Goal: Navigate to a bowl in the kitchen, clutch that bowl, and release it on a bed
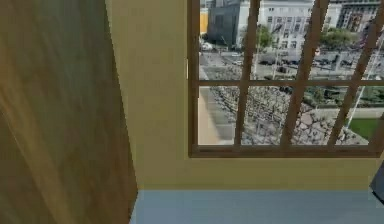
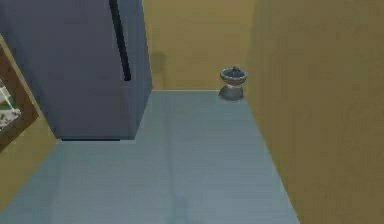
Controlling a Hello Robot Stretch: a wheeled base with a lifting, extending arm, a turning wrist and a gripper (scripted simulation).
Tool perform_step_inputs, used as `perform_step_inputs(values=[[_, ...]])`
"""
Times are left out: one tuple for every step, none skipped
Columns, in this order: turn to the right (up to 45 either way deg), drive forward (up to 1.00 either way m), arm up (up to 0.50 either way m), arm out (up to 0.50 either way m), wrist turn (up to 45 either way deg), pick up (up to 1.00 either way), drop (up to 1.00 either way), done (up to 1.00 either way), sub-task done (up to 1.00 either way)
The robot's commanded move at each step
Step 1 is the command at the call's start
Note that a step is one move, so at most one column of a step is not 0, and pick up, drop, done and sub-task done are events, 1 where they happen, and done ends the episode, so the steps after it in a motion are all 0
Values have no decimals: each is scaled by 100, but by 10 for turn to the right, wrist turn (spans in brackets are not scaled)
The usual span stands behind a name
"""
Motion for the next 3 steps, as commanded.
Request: perform_step_inputs(values=[[-450,0,0,0,0,0,0,0,0],[-450,0,0,0,0,0,0,0,0],[0,100,0,0,0,0,0,0,0]])
